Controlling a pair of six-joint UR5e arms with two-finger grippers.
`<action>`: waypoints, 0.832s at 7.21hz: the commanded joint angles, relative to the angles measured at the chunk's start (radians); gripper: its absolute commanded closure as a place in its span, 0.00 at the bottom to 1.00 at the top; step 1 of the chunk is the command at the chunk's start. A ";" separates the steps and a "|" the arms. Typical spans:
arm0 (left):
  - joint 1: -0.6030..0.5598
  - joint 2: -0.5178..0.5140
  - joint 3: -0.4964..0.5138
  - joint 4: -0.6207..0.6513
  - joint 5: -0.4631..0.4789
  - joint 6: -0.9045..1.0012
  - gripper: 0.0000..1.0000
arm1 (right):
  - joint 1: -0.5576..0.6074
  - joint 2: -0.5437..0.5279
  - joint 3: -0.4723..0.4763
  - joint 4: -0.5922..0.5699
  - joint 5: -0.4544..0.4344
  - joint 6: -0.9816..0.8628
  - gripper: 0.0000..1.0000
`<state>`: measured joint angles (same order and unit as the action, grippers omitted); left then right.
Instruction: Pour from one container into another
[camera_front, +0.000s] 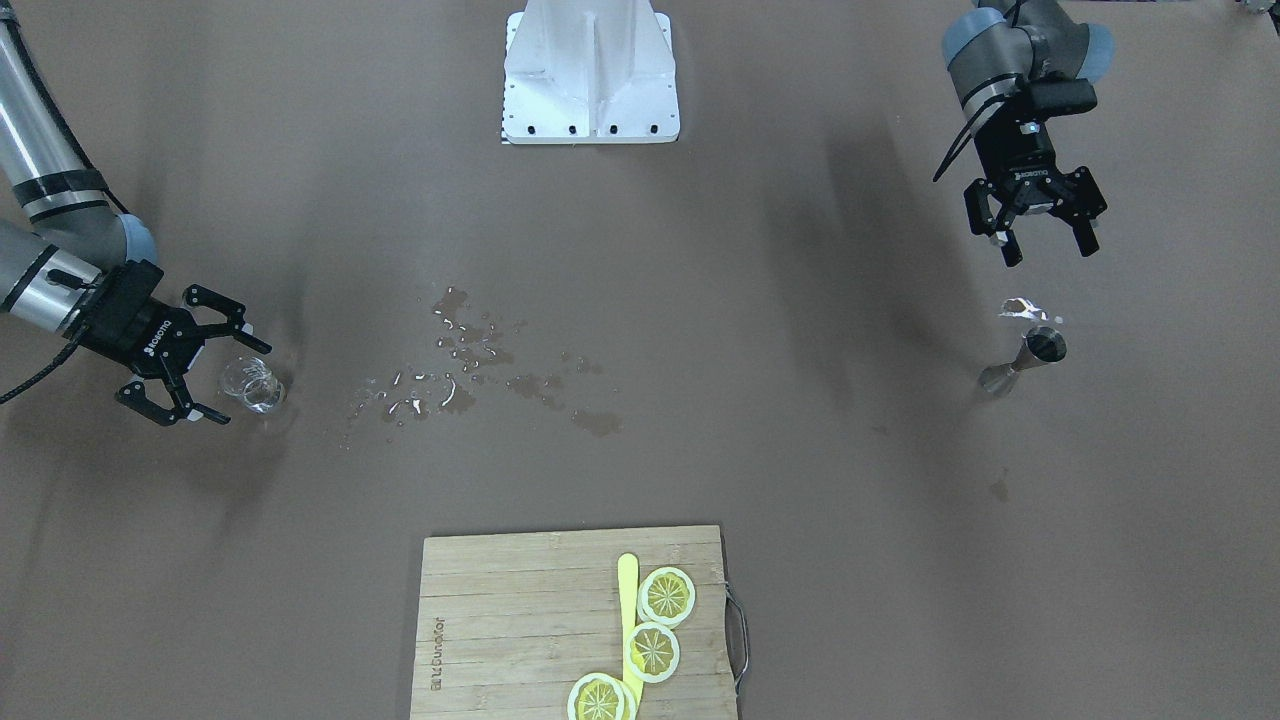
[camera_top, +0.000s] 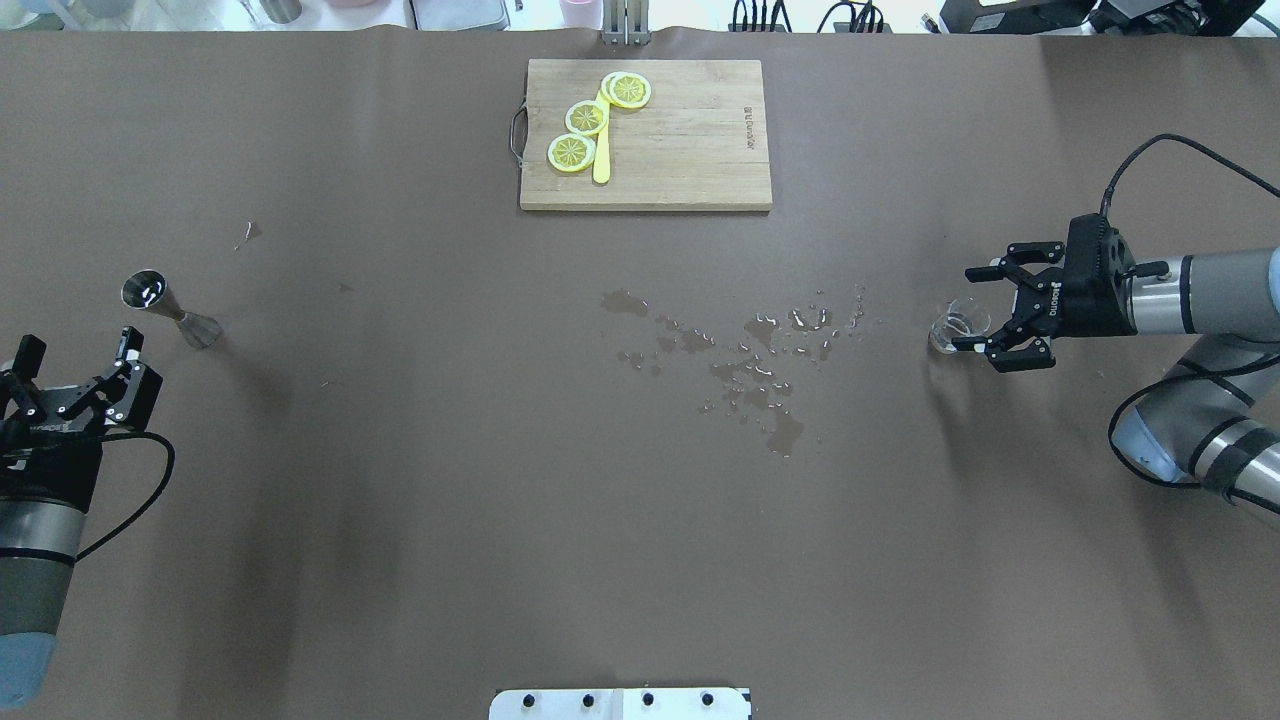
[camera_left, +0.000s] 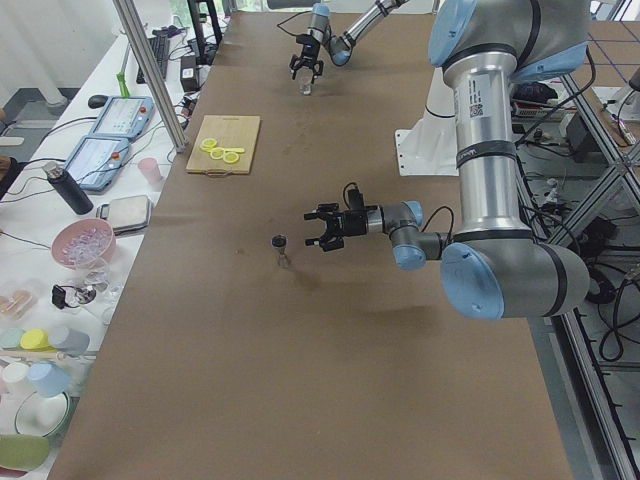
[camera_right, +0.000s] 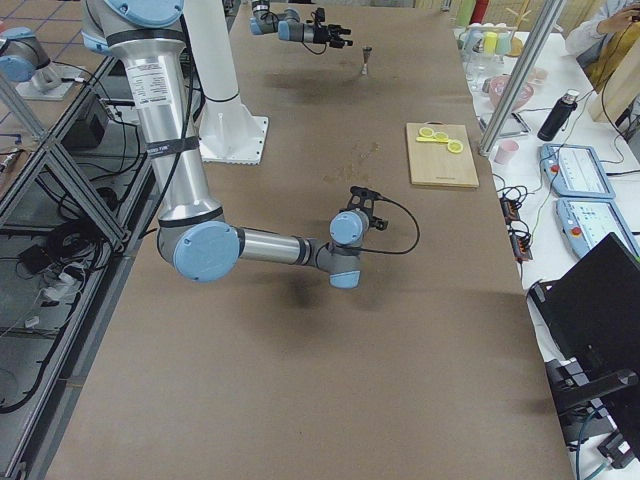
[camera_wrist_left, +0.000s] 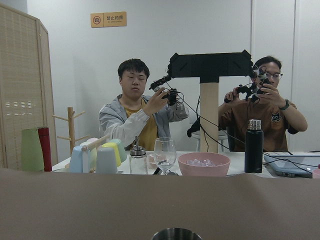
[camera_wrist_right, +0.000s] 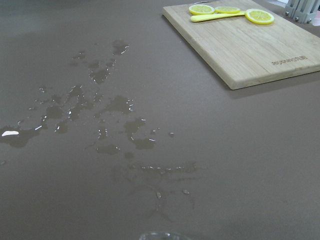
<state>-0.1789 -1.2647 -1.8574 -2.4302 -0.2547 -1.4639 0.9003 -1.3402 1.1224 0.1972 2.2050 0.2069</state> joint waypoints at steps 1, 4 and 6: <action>0.001 0.024 -0.144 -0.016 -0.145 0.245 0.01 | 0.031 0.004 0.008 0.008 0.042 0.035 0.00; -0.118 -0.027 -0.249 -0.013 -0.419 0.530 0.01 | 0.087 0.030 0.014 -0.002 0.094 0.080 0.00; -0.244 -0.141 -0.247 0.032 -0.644 0.656 0.01 | 0.133 0.074 0.013 -0.103 0.101 0.078 0.00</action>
<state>-0.3450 -1.3444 -2.1019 -2.4256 -0.7564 -0.8865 1.0034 -1.2939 1.1368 0.1565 2.3006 0.2848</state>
